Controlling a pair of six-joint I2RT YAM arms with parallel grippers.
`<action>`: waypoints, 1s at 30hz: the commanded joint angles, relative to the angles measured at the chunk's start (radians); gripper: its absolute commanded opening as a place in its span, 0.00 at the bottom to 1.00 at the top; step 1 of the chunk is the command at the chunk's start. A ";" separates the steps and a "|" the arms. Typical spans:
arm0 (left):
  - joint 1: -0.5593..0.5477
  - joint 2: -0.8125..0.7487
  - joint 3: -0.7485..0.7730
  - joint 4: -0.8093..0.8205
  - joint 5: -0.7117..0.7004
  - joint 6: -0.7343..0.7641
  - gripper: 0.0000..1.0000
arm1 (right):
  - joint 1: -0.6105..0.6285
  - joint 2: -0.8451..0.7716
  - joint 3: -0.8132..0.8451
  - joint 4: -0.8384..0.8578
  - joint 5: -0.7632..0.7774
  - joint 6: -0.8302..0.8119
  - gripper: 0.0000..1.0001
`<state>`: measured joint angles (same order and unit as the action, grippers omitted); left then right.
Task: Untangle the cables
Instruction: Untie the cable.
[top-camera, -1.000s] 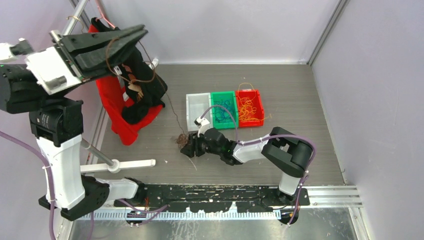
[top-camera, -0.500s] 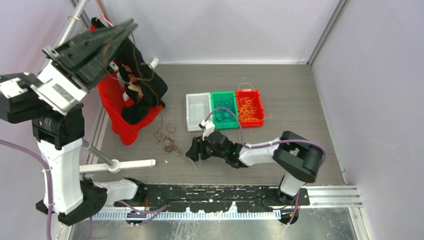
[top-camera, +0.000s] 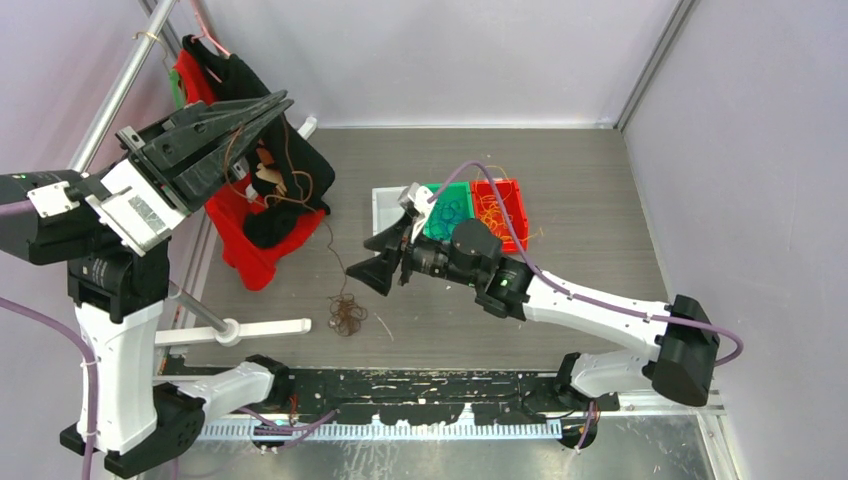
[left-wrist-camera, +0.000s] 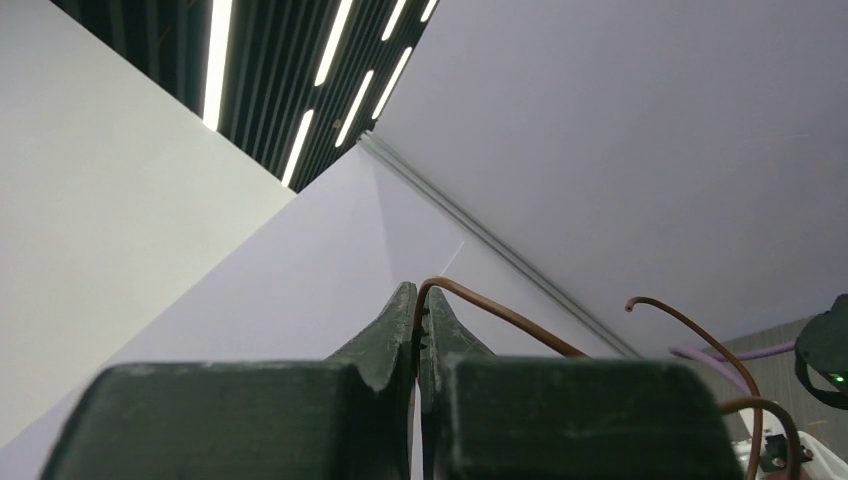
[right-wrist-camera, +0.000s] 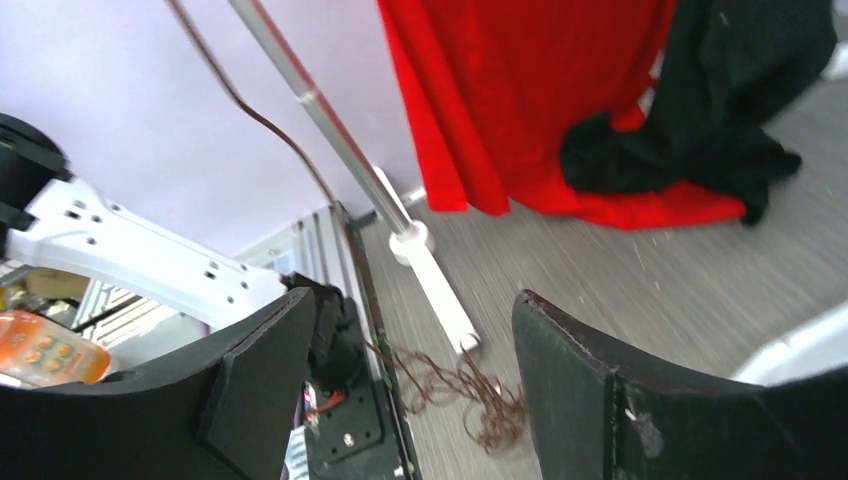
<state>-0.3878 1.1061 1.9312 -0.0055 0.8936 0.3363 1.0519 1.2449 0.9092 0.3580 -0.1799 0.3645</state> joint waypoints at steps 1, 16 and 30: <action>0.003 -0.008 0.010 0.013 -0.008 -0.031 0.00 | 0.004 0.071 0.109 0.074 -0.121 -0.041 0.77; 0.003 0.003 0.010 0.019 -0.023 -0.011 0.00 | 0.009 0.274 0.203 0.211 -0.176 0.074 0.52; 0.003 0.091 0.161 0.143 -0.117 0.011 0.02 | 0.010 0.637 0.022 0.448 0.194 0.293 0.30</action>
<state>-0.3878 1.1770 2.0163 0.0093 0.8574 0.3267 1.0584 1.8484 1.0096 0.6750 -0.1722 0.5949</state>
